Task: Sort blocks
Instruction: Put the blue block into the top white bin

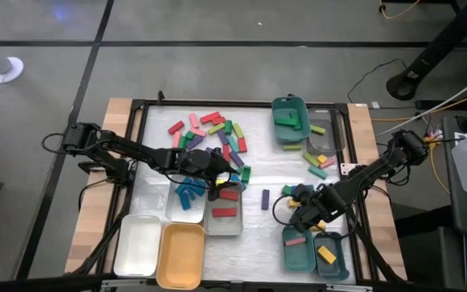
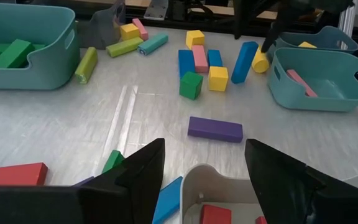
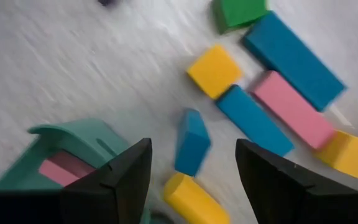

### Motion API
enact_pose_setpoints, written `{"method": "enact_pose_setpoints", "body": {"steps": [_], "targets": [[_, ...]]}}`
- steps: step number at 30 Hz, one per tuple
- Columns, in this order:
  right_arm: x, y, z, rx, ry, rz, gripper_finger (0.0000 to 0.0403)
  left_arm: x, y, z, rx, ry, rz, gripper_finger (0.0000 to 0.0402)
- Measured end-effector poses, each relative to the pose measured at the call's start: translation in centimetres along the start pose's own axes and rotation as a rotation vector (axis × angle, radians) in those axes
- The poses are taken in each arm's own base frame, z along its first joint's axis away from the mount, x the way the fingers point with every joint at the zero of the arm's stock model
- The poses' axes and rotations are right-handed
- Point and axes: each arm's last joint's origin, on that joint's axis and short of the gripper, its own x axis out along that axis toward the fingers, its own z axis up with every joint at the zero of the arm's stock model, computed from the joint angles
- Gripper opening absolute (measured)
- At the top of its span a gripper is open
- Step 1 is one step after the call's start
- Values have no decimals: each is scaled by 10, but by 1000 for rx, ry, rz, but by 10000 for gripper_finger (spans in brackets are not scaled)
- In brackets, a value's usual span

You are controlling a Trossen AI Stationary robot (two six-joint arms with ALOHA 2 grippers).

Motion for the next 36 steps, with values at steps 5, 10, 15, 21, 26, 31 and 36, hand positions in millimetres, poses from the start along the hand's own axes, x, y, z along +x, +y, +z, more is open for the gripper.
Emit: {"method": "enact_pose_setpoints", "body": {"steps": [5, 10, 15, 21, 26, 31, 36], "targets": [[12, -2, -3, 2, 24, 21, 232, 0, 0, 0, 0, -1, 0, 211], [15, -5, -3, 0, 14, 5, 232, 0, 0, 0, 0, -1, 0, 211], [15, -5, -3, 0, -7, 1, 206, 0, 0, 0, 0, -1, 0, 211], [15, -5, -3, 0, -10, 0, 120, 0, 0, 0, 3, -2, 0, 211], [15, -5, -2, -12, -27, -3, 52, 0, 0, 0, 3, -2, 0, 211], [14, -6, 2, -32, -101, -22, 52, 0, 0, 0, -22, -2, 0, 211], [-1, -5, 21, -85, -97, -37, 71, -19, 3, 13, -74, -31, 5, 211]]}}
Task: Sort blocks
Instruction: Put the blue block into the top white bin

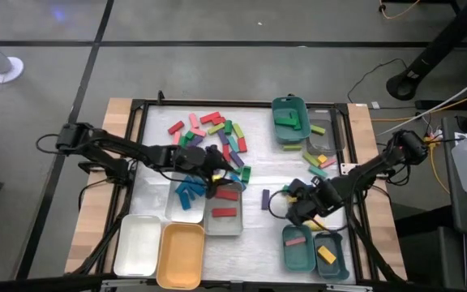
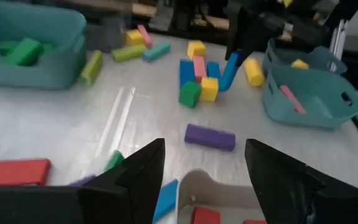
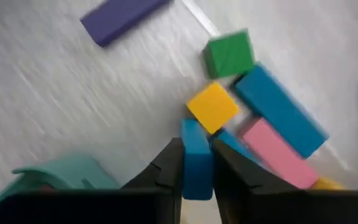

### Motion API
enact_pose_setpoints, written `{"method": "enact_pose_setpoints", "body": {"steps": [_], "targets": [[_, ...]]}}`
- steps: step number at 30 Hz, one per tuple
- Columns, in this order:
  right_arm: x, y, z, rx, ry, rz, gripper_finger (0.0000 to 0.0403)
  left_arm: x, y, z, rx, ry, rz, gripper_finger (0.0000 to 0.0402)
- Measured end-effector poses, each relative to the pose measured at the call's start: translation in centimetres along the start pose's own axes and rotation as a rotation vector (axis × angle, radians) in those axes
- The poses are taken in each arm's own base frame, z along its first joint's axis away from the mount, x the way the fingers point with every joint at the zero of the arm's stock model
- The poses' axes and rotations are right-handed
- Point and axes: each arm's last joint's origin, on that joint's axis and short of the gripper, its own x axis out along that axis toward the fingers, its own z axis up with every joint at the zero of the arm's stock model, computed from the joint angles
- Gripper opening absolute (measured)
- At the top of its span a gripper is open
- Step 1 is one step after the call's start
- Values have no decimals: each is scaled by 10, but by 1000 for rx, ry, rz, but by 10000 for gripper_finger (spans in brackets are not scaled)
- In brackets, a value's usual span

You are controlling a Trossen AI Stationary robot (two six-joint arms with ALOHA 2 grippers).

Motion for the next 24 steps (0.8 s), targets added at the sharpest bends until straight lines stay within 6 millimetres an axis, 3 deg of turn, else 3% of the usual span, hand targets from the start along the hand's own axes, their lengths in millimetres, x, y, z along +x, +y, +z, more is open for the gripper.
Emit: {"method": "enact_pose_setpoints", "body": {"steps": [6, 11, 15, 19, 24], "targets": [[-29, 1, 42, -159, -123, 21, 59, -32, 6, 16, -11, -24, 20, 211], [-54, 6, 84, -302, -383, 63, 59, -59, 13, 22, -23, -2, 57, 211], [-65, 14, 118, -411, -597, 202, 73, -78, 20, 25, -62, -6, 170, 211], [-62, 24, 149, -500, -754, 349, 66, -97, 33, 24, -90, 0, 359, 211], [-36, 40, 180, -582, -866, 477, 63, -114, 47, 20, -152, 23, 514, 211]]}}
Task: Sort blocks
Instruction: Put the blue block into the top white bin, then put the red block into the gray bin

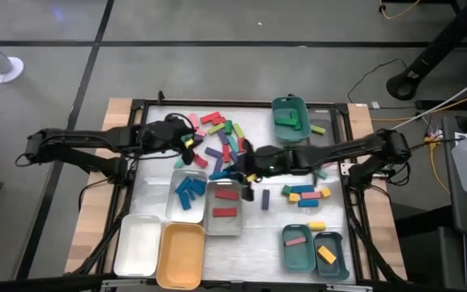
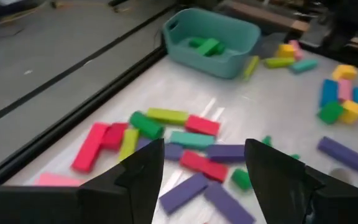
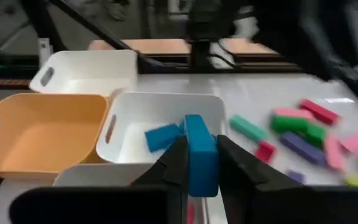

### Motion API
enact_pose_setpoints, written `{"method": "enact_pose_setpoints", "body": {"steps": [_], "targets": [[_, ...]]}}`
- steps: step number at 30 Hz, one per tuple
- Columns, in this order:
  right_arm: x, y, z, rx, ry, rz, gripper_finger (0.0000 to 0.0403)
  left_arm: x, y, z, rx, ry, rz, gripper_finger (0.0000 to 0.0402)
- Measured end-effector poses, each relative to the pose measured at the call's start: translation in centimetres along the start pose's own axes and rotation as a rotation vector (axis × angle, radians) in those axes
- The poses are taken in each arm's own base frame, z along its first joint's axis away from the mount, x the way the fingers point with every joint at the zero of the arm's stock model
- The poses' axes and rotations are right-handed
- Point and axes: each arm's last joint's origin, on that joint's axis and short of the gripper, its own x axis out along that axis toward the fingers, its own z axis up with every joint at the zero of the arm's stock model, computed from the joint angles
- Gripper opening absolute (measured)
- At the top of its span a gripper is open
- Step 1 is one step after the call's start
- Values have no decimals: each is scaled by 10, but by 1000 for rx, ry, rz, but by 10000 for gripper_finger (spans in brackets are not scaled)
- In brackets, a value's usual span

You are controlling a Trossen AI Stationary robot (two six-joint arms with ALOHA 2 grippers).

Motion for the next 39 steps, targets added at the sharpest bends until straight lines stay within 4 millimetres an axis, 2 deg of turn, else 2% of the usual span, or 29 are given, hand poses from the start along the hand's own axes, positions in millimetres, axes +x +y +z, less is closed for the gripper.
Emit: {"method": "enact_pose_setpoints", "body": {"steps": [5, 9, 13, 17, 20, 23, 27, 31, 34, 39], "targets": [[47, -4, -15, 1, -125, 135, 84, -2, 11, -3, -4, 44, 52, 211], [76, -5, -29, -3, -221, 150, 89, 1, 19, -5, -9, 77, 99, 211], [95, -5, -46, -5, -243, 150, 90, 5, 29, -9, -48, 98, 155, 211], [105, -5, -56, -4, -238, 150, 91, 11, 41, -17, -65, 135, 216, 211], [105, -5, -58, -3, -216, 149, 92, 15, 52, -24, -87, 160, 267, 211], [95, -6, -50, -19, -191, 145, 92, 21, 64, -33, -138, 192, 328, 211], [71, -9, -32, -83, -144, 127, 92, 31, 82, -47, -192, 254, 417, 211], [50, -12, -23, -95, -62, 87, 92, 41, 99, -55, -206, 313, 473, 211], [37, -13, -20, -94, 3, 63, 92, 48, 111, -60, -215, 366, 504, 211], [27, -14, -26, -92, 129, 52, 92, 67, 125, -69, -222, 444, 452, 211]]}}
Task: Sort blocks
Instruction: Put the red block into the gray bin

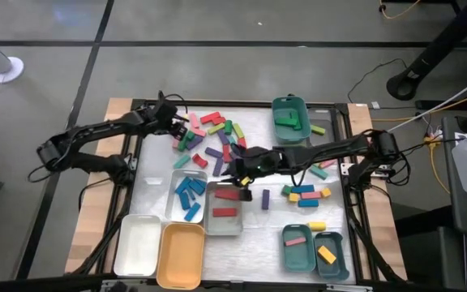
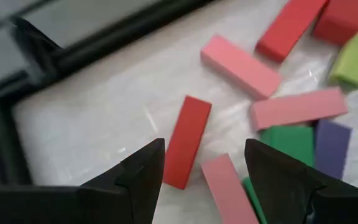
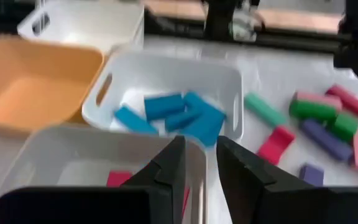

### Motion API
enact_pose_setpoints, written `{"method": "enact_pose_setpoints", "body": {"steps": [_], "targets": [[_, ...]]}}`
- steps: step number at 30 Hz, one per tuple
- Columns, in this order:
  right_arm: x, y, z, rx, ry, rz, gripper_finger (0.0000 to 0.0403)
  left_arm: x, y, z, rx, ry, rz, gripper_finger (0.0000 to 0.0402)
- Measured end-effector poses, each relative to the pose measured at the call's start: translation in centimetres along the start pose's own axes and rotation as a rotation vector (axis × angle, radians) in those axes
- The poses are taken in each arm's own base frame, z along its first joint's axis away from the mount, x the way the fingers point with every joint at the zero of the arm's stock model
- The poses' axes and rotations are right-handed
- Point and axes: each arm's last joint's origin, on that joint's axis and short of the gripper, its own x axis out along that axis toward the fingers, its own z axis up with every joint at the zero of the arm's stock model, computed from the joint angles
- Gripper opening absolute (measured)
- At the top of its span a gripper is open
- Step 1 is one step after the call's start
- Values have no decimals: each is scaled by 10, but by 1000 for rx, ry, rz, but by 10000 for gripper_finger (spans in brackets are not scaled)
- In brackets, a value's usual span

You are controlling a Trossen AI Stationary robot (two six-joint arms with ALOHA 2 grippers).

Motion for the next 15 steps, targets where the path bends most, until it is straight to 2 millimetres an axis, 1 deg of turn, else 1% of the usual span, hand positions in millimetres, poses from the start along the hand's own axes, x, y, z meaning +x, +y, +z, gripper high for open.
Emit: {"method": "enact_pose_setpoints", "body": {"steps": [6, 11, 15], "targets": [[-2, 1, -11, 5, 119, 7, 92, 23, 4, -1, 65, 77, 17, 211], [-3, 1, -19, 9, 199, 11, 92, 38, 8, -3, 106, 122, 21, 211], [-4, 1, -21, 11, 228, 13, 92, 47, 11, -3, 98, 140, 33, 211]]}}
